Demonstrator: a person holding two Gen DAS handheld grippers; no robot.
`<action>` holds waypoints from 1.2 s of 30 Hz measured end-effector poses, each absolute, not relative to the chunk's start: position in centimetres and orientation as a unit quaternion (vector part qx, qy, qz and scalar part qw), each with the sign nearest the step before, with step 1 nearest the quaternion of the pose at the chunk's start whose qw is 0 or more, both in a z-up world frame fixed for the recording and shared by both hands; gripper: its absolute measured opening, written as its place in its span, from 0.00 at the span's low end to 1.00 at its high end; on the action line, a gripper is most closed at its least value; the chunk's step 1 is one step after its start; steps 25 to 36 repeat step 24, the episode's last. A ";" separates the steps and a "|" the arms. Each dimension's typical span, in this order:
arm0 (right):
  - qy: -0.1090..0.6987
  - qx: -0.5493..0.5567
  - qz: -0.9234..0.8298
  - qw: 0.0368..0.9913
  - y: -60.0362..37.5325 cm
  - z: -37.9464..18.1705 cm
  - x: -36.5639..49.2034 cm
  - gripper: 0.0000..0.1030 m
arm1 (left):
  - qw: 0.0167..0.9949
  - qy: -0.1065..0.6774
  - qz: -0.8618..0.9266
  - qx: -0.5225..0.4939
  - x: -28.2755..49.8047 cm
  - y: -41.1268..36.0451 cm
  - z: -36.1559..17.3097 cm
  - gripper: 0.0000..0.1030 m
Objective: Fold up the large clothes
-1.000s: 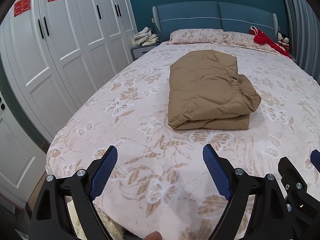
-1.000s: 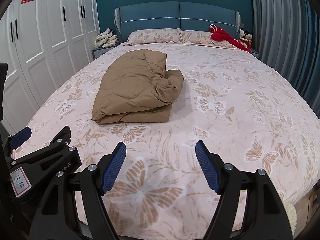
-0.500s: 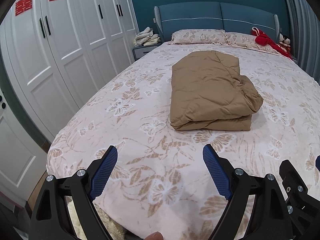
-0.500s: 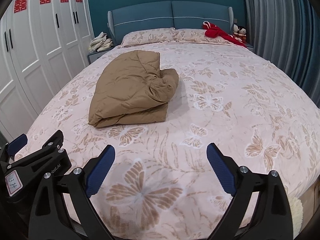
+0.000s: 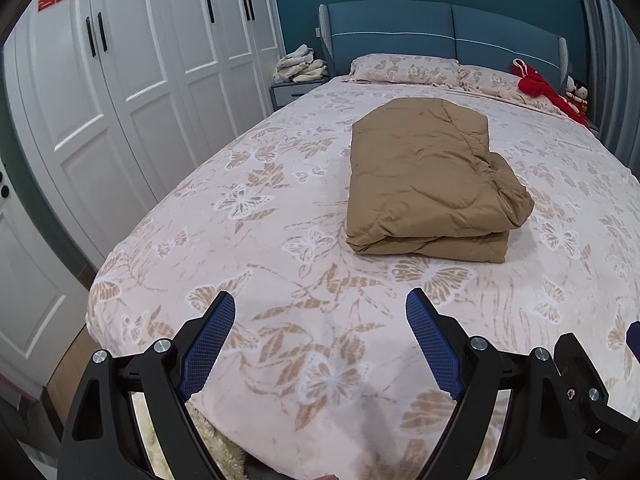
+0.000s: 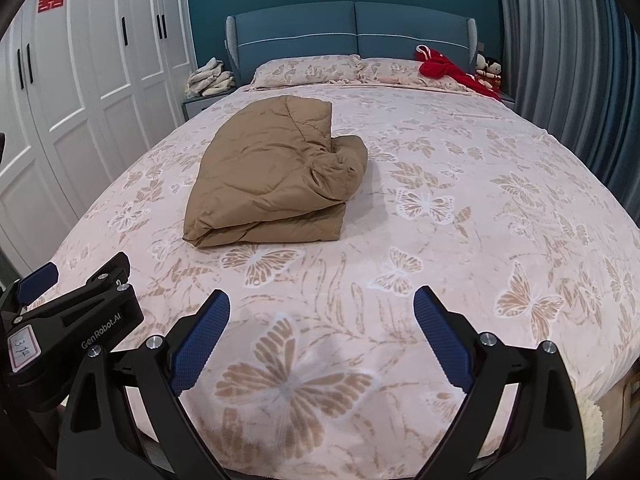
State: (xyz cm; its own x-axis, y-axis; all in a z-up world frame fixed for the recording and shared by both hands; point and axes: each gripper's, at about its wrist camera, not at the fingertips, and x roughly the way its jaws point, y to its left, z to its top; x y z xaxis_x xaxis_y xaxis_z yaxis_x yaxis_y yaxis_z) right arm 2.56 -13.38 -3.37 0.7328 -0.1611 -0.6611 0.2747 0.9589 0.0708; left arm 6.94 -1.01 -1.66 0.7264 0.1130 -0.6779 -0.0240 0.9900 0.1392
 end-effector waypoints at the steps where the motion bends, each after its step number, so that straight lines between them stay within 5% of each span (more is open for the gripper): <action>1: 0.346 0.082 -0.118 0.927 -13.3 -3.4 2.5 0.88 | 0.927 0.368 0.037 0.061 6.9 -1.0 -1.7 0.83; 36: 0.345 0.092 -0.122 0.926 -13.1 -3.7 2.4 0.88 | 0.929 0.364 0.030 0.059 7.3 -0.8 -1.5 0.81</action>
